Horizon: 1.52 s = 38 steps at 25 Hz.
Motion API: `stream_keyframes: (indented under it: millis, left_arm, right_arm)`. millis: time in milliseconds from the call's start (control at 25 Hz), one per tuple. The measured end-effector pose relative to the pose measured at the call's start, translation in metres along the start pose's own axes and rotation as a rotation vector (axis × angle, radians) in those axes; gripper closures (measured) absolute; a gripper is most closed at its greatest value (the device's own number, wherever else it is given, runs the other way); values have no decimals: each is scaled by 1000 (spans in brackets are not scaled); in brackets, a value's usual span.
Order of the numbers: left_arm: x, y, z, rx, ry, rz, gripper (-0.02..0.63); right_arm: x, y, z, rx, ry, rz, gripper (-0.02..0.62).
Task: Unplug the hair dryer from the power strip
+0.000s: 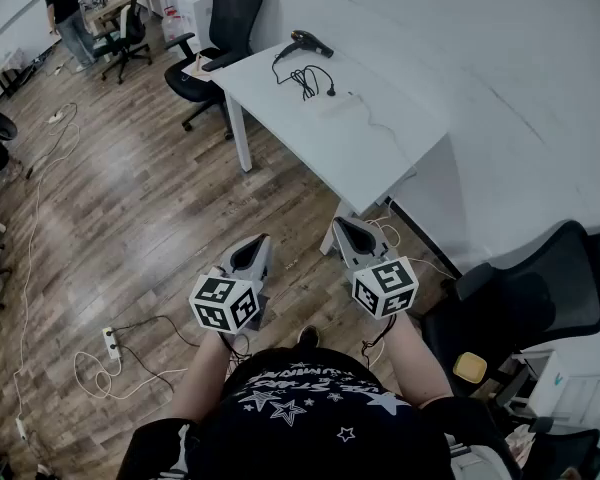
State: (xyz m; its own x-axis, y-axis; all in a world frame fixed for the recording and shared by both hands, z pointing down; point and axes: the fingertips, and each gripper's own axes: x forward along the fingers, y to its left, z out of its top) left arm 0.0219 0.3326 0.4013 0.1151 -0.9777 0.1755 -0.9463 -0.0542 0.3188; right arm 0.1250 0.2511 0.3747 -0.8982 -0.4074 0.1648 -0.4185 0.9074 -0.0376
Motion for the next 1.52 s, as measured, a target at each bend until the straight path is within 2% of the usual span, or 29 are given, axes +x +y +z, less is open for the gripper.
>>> stream_keyframes:
  millis: [480,760,1120,1320,1520]
  left_arm:
    - [-16,5,-13,2,24,-7,600]
    - [-37,23,-21,-23,30,22,598]
    - [-54,53,-27,-15,45,59,598]
    - [-49,68,-37,-48,64,81,598]
    - [-20,85,-39,-51,88,115,598]
  right_arm:
    - [-6,15,-13,5,23,-22,587]
    - [-2,28,-20,-12,36,-57,586]
    - [3,38,-37,39,54,-91,586]
    - [14,26,-52,60,86,-103,586]
    - [54,-8,-53,95,72,-90,586]
